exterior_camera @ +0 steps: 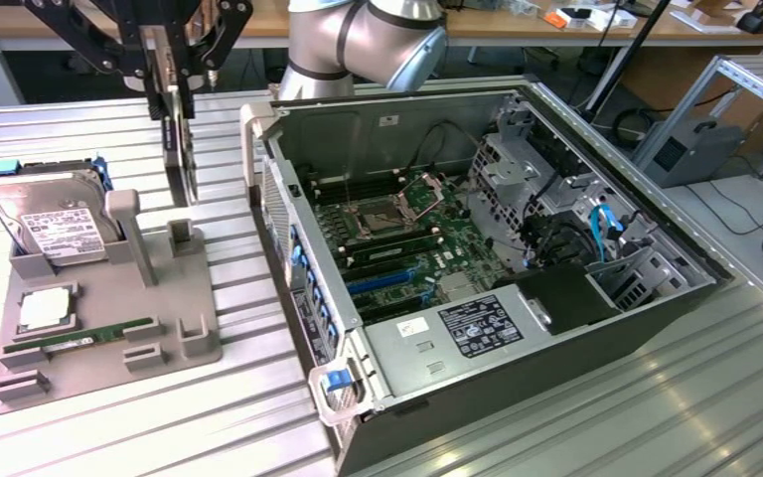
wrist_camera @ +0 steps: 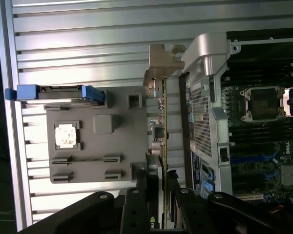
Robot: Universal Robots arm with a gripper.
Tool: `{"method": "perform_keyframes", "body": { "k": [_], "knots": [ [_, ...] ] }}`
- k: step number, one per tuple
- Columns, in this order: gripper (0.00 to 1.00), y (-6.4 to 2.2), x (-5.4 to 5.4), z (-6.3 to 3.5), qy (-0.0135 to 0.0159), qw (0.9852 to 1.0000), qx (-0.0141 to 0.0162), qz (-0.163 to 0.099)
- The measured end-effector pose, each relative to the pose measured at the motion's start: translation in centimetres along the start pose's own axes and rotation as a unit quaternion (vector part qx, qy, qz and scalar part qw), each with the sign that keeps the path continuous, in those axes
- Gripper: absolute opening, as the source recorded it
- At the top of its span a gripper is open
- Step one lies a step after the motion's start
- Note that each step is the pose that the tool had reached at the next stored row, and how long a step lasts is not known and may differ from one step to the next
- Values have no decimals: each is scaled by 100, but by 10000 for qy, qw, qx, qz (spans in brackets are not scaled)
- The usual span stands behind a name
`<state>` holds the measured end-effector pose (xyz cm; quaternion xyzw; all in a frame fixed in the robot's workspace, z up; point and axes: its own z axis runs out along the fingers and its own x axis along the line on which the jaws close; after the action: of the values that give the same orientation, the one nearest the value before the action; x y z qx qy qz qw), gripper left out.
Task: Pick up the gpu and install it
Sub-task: 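Pick up the gpu and move the gpu toward the slot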
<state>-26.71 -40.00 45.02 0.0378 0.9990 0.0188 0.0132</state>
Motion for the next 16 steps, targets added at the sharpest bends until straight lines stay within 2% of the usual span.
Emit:
{"method": "perform_keyframes", "body": {
  "k": [12, 16],
  "knots": [
    [27, 7, -96, 3, 0, 10000, 0, 0],
    [27, 12, -157, 4, 0, 10000, 1, 0]
  ]
}}
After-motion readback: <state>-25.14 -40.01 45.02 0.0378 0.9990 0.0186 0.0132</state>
